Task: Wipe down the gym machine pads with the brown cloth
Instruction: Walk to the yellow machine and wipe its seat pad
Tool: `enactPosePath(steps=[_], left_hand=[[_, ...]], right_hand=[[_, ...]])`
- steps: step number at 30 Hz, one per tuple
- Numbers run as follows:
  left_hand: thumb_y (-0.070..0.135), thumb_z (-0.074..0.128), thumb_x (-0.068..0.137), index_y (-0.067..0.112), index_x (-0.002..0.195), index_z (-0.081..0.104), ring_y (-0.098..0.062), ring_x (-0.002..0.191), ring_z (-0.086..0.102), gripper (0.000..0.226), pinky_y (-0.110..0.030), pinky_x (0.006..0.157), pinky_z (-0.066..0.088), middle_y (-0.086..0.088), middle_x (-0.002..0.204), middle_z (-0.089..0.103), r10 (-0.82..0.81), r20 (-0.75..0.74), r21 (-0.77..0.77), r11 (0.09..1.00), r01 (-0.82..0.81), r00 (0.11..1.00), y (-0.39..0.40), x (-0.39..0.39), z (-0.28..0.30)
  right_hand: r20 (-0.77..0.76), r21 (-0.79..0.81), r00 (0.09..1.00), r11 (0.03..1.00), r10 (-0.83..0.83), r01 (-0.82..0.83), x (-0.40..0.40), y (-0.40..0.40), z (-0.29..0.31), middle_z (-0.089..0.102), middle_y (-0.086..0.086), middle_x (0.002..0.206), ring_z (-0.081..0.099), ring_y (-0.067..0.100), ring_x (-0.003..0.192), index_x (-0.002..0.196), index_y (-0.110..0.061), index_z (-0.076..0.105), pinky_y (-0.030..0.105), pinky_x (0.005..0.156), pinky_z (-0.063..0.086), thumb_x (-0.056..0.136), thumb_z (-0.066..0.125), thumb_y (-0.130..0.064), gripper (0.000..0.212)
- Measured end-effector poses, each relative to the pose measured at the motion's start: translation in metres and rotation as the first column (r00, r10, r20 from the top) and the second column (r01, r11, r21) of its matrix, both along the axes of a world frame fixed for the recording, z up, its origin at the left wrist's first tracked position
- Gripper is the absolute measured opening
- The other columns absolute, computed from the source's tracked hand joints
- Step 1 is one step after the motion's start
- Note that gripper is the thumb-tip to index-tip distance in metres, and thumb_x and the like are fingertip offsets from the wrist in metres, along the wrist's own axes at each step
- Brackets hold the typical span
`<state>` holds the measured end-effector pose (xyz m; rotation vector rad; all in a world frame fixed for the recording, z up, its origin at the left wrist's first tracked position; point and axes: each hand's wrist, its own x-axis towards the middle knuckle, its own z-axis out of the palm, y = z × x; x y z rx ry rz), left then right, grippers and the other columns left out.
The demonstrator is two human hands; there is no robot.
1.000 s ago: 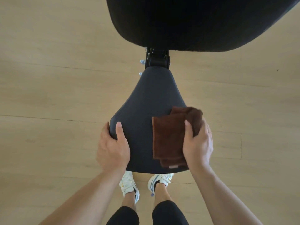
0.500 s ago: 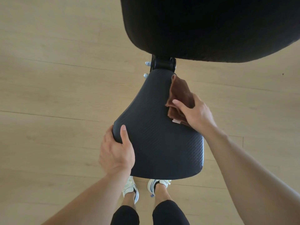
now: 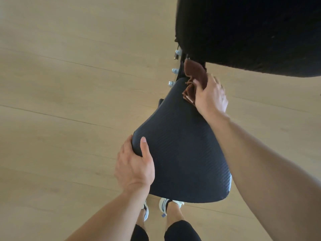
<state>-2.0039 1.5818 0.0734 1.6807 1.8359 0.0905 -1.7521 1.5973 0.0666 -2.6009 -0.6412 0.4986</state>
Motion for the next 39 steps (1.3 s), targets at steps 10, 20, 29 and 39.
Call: enactPosePath(steps=[10,20,29,39], left_hand=[[0.064,0.02,0.088,0.032,0.148,0.038,-0.015,0.13,0.054,0.07,-0.041,0.102,0.045,0.016,0.143,0.056,0.099,0.095,0.064,0.992,-0.105,0.991,-0.005,0.0,0.0],[0.053,0.03,0.103,0.026,0.148,0.043,-0.012,0.118,0.056,0.054,-0.033,0.103,0.033,0.006,0.141,0.056,0.748,0.364,-0.464,0.662,-0.589,0.555,0.004,-0.041,-0.018],[0.042,0.027,0.104,0.031,0.125,0.058,-0.022,0.12,0.06,0.039,-0.032,0.097,0.035,-0.001,0.127,0.063,0.637,0.234,-0.346,0.761,-0.55,0.735,-0.038,-0.131,-0.024],[0.043,0.039,0.105,0.023,0.143,0.049,-0.006,0.125,0.049,0.045,-0.025,0.101,0.034,0.01,0.139,0.056,0.173,0.33,-0.096,0.984,-0.149,0.928,-0.012,-0.073,0.018]], right_hand=[[0.241,-0.051,0.851,0.881,0.467,-0.47,0.003,0.018,0.004,0.067,-0.003,0.116,0.055,0.025,0.117,0.114,-0.025,0.066,0.047,0.103,0.035,0.098,0.05,-0.058,0.04],[-0.206,-0.338,0.487,0.405,0.849,-0.849,-0.091,0.056,0.042,0.066,-0.01,0.082,0.062,0.019,0.081,0.092,-0.03,0.064,0.037,0.074,0.042,0.094,0.037,-0.076,0.053],[-0.074,-0.149,0.206,0.193,0.976,-0.97,-0.202,-0.04,0.039,0.061,-0.008,0.14,0.032,0.026,0.15,0.124,-0.032,0.066,0.065,0.123,0.002,0.099,0.047,-0.057,0.04],[0.116,-0.101,0.498,0.509,0.859,-0.855,-0.209,-0.184,0.038,0.045,-0.012,0.158,0.03,0.026,0.153,0.119,-0.032,0.068,0.051,0.121,0.031,0.089,0.059,-0.032,0.031]])
